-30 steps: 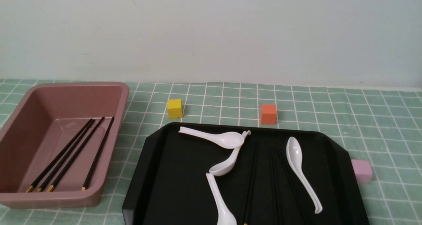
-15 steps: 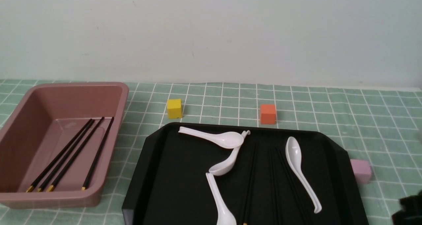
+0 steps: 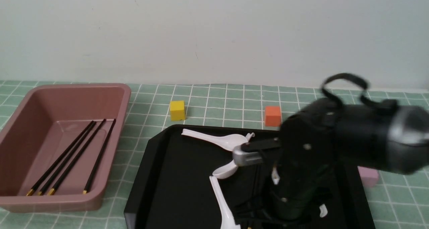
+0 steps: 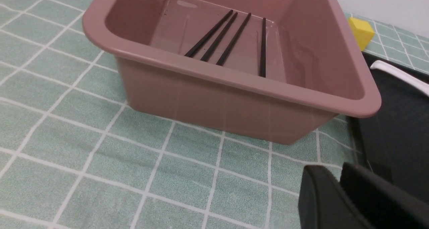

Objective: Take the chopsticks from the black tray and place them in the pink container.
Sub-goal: 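Move the gripper over the chopsticks on the black tray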

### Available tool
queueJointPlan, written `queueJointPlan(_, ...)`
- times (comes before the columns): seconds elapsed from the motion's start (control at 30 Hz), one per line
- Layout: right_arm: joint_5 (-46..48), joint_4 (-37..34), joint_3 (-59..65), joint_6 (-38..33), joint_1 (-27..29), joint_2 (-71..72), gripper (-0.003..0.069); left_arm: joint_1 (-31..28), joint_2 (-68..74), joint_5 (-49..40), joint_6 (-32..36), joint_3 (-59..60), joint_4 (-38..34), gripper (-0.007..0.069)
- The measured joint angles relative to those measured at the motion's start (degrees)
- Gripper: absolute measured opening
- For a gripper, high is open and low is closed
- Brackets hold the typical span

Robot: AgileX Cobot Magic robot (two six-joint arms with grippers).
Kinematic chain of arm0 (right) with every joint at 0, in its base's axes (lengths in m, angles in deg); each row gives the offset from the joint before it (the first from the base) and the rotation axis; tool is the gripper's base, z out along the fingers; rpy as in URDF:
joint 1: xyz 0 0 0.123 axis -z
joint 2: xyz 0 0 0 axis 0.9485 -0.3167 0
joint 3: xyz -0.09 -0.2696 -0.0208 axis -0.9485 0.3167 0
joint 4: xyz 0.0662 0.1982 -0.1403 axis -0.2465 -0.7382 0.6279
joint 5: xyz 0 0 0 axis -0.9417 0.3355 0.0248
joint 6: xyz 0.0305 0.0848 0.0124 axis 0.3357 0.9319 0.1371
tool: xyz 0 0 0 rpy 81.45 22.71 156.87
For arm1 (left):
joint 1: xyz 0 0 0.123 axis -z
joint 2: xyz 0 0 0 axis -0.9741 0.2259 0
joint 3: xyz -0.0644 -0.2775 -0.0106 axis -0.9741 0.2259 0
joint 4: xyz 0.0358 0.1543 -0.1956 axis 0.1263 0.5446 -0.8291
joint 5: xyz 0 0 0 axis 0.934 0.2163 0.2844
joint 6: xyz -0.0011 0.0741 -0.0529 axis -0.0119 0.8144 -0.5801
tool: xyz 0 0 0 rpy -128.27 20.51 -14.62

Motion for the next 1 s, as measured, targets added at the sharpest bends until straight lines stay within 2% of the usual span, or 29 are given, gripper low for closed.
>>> queueJointPlan(0.13, 5.4, 7.5, -9.9, 7.2, -2.4, -7.6, 0.0321, 0.0, 0.0, 0.0, 0.0, 0.0, 0.0, 0.0108)
queueJointPlan(0.3, 7.4, 10.6, -15.6, 9.5, -1.6, -10.3, 0.0332, 0.0, 0.0, 0.0, 0.0, 0.0, 0.0, 0.0113)
queueJointPlan(0.47, 6.8, 9.0, -16.3, 10.6, 1.6, -10.4, 0.0332, 0.0, 0.0, 0.0, 0.0, 0.0, 0.0, 0.0116)
queueJointPlan(0.67, 2.4, 1.3, -16.5, 10.8, 8.1, -11.9, 0.0335, 0.0, 0.0, 0.0, 0.0, 0.0, 0.0, 0.0125)
queueJointPlan(1.0, -0.7, -1.5, -16.5, 10.8, 8.2, -16.8, 0.0379, 0.0, 0.0, 0.0, 0.0, 0.0, 0.0, 0.0132)
